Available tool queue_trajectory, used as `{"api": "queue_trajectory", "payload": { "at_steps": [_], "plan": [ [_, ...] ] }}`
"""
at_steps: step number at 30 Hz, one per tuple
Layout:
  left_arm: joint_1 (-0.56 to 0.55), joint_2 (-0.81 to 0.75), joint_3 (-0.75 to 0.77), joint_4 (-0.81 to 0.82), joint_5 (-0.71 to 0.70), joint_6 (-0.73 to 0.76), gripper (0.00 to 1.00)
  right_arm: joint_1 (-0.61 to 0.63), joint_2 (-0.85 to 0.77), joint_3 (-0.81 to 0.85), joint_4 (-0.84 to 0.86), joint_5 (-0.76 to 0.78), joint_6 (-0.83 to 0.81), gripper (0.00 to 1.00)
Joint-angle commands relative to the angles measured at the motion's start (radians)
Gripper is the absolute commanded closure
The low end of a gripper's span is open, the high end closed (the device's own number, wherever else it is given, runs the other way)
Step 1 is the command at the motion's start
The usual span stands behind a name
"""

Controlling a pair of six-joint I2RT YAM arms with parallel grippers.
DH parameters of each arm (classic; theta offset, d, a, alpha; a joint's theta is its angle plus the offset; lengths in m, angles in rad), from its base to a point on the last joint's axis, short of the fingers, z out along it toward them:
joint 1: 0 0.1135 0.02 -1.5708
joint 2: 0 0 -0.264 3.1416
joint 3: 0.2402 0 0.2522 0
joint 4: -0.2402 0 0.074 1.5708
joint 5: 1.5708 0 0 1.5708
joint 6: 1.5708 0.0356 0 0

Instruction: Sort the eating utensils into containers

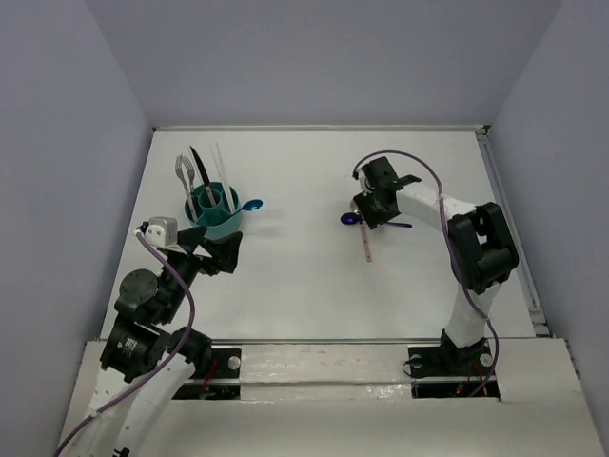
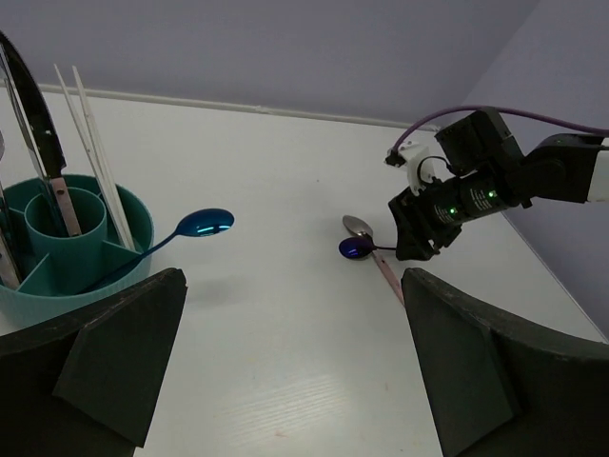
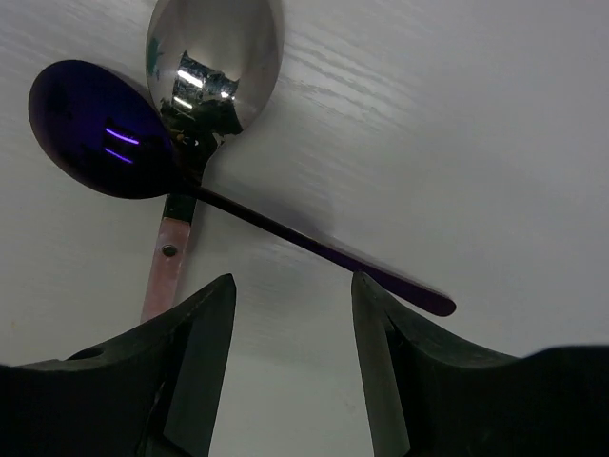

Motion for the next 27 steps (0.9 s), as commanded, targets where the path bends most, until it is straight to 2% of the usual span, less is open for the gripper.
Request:
{"api": "queue_trajectory", "payload": {
  "at_steps": [1,11,14,15,18,20,21,24,25,27],
  "plan": [
    [-0.006,0.018,0.027,0.045,0.004,0.007,0.01,0.003,0.020,0.037,-0.011,-0.046,-0.077,0.42],
    [-0.006,0.021,0.026,0.045,0.004,0.006,0.01,-0.006,0.092,0.104,0.015,-0.087,-0.163,0.42],
    [-0.006,0.023,0.026,0.045,0.004,0.006,0.01,-0.016,0.126,0.116,0.006,-0.167,-0.192,0.43],
    [-0.006,0.023,0.026,0.047,0.004,0.007,0.01,-0.026,0.132,0.119,0.000,-0.246,-0.195,0.44],
    [-0.006,0.024,0.026,0.045,0.002,0.007,0.01,-0.026,0.144,0.118,0.003,-0.309,-0.197,0.47],
    [-0.006,0.021,0.026,0.047,0.004,0.007,0.01,-0.036,0.144,0.109,0.000,-0.305,-0.189,0.52],
    [-0.006,0.021,0.026,0.047,0.004,0.006,0.01,-0.036,0.141,0.104,-0.003,-0.299,-0.183,0.63],
    [-0.006,0.020,0.026,0.048,0.007,0.007,0.01,-0.036,0.117,0.075,0.015,-0.297,-0.171,0.78],
    [-0.006,0.020,0.024,0.048,0.007,0.006,0.01,-0.036,0.109,0.067,0.018,-0.299,-0.165,0.87],
    [-0.006,0.020,0.024,0.048,0.008,0.006,0.01,-0.036,0.094,0.058,0.014,-0.300,-0.162,0.93]
  ]
}}
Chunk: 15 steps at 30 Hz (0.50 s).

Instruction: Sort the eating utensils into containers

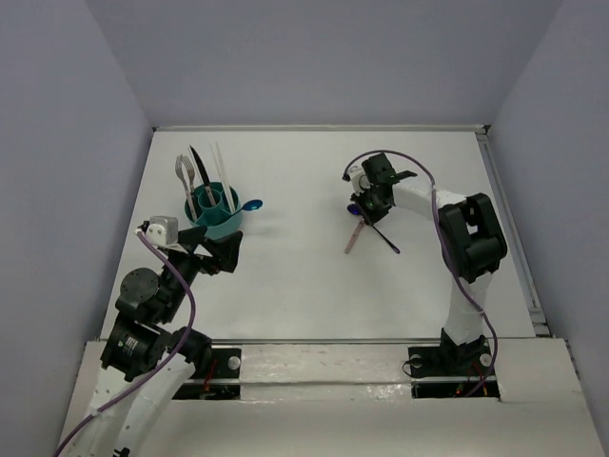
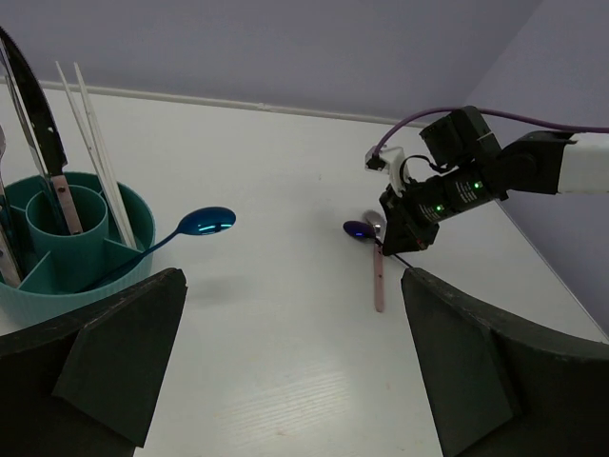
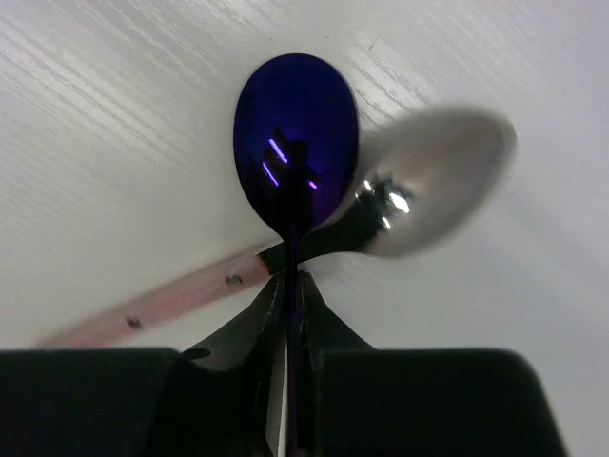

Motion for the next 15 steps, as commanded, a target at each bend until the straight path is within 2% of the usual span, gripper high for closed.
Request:
{"api": "queue_trajectory", "payload": {
  "at_steps": [1,2,10,15],
  "plan": [
    [-0.006,0.011,0.024,0.050,0.008,0.006,0.01,-0.003,-0.041,-0.026,0.004,-0.021,0.010,0.97],
    [-0.006,0.012,0.024,0.050,0.010,0.006,0.01,-0.003,-0.052,-0.035,0.004,-0.012,0.012,1.00],
    [-0.006,0.019,0.022,0.054,0.011,0.007,0.01,-0.003,-0.204,-0.055,0.016,0.059,0.049,1.00],
    [-0.006,0.017,0.022,0.054,0.010,0.004,0.01,0.043,-0.301,-0.051,0.091,-0.032,0.105,1.00]
  ]
}}
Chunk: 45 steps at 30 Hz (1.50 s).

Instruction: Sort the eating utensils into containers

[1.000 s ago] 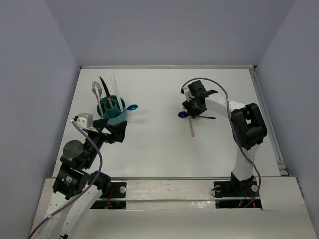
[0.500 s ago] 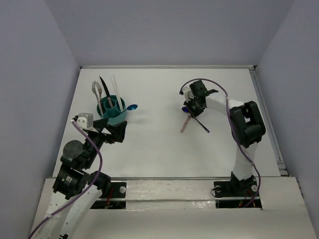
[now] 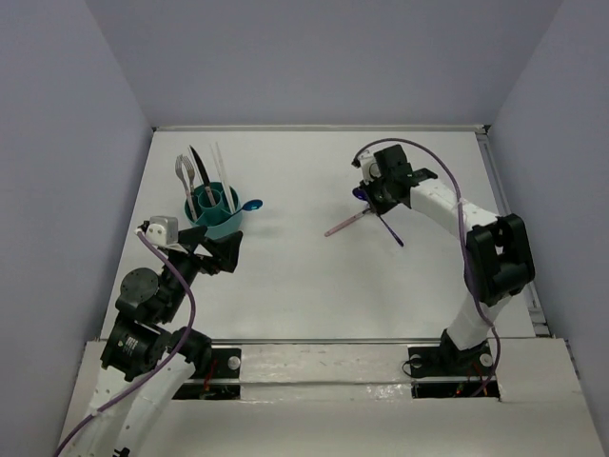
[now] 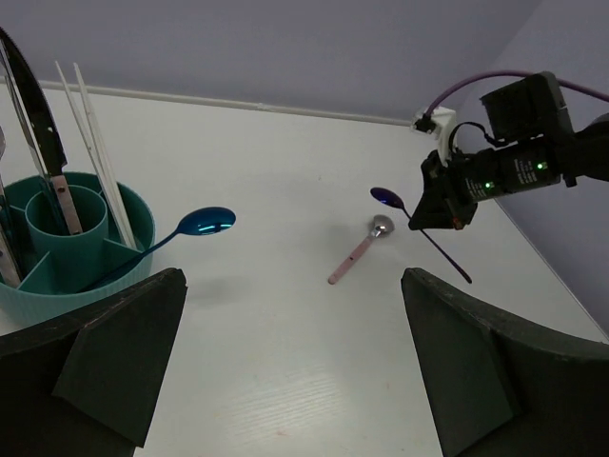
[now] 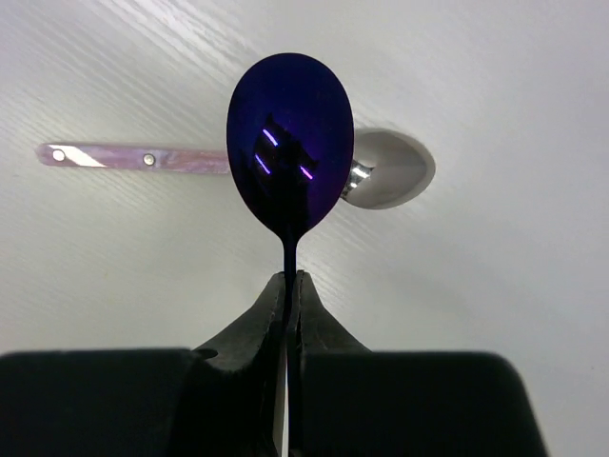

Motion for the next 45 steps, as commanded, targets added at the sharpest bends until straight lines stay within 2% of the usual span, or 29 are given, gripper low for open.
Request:
{"api": "queue_trajectory", "payload": {
  "at_steps": [1,5,11,18,24,31,34,45],
  "plan": [
    [-0.006,0.015,0.022,0.055,0.010,0.004,0.01,0.052,-0.102,0.016,0.114,-0.103,0.089,1.00],
    [0.004,0.015,0.022,0.055,0.009,0.004,0.01,0.153,-0.140,-0.005,0.308,-0.154,0.191,1.00],
    [0.013,0.012,0.026,0.053,0.001,0.001,0.01,0.315,-0.107,0.004,0.739,-0.120,0.366,1.00],
    [0.013,-0.002,0.027,0.046,-0.017,-0.005,0.01,0.404,0.056,0.110,1.077,-0.103,0.506,1.00],
    [0.013,-0.014,0.024,0.043,-0.025,-0.006,0.01,0.470,0.235,0.263,1.298,-0.066,0.518,1.00],
    [-0.007,-0.021,0.026,0.041,-0.028,-0.003,0.01,0.537,0.436,0.476,1.405,0.041,0.476,1.00],
    [-0.007,-0.022,0.024,0.041,-0.028,-0.002,0.01,0.546,0.492,0.564,1.399,0.057,0.474,1.00],
    [-0.027,-0.025,0.027,0.041,-0.029,0.001,0.01,0.565,0.616,0.616,1.402,0.069,0.456,1.00]
  ]
}}
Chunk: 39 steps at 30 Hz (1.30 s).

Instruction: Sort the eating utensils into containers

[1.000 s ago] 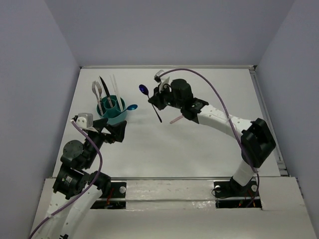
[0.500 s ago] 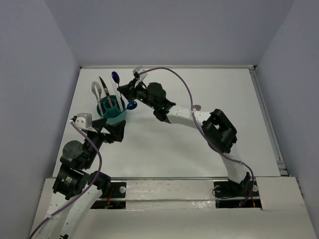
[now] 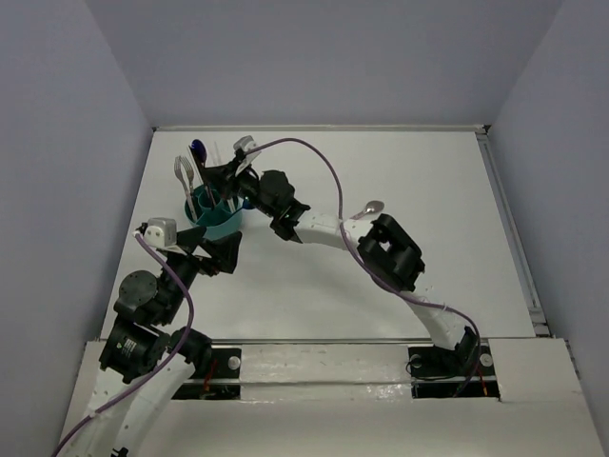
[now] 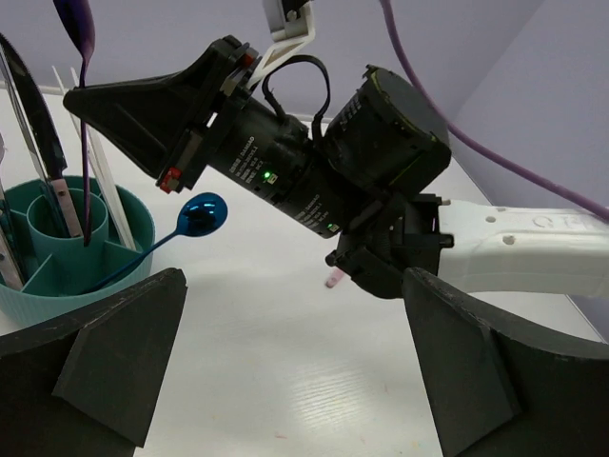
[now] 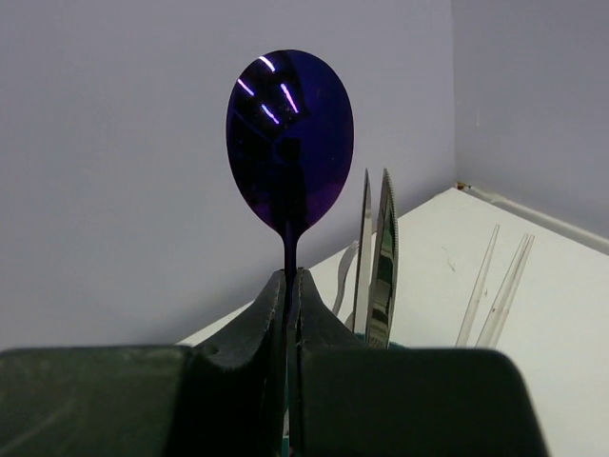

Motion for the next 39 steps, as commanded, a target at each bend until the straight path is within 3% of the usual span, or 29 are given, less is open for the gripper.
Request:
{"api": "queue_trajectory", "payload": {
  "at_steps": [1,12,20,31,34,39],
  "plan": [
    [-0.008,-0.010,0.027,0.040,-0.003,0.002,0.01,0.000,0.039,0.042,0.093,0.036,-0.021,1.00],
    [-0.008,-0.005,0.026,0.044,0.001,0.002,0.01,0.000,0.032,-0.073,0.119,0.047,-0.007,0.98],
    [-0.008,-0.001,0.024,0.048,0.006,0.003,0.01,0.009,-0.034,-0.144,0.107,0.050,-0.013,0.53],
    [0.002,0.001,0.021,0.051,0.016,-0.001,0.01,0.009,-0.185,-0.224,0.020,0.095,-0.008,0.24],
    [0.011,0.001,0.021,0.050,0.016,-0.001,0.01,0.009,-0.235,-0.266,-0.008,0.131,-0.007,0.20],
    [0.011,-0.004,0.022,0.048,0.016,-0.001,0.01,0.009,-0.413,-0.471,-0.050,0.256,-0.017,0.17]
  ]
}}
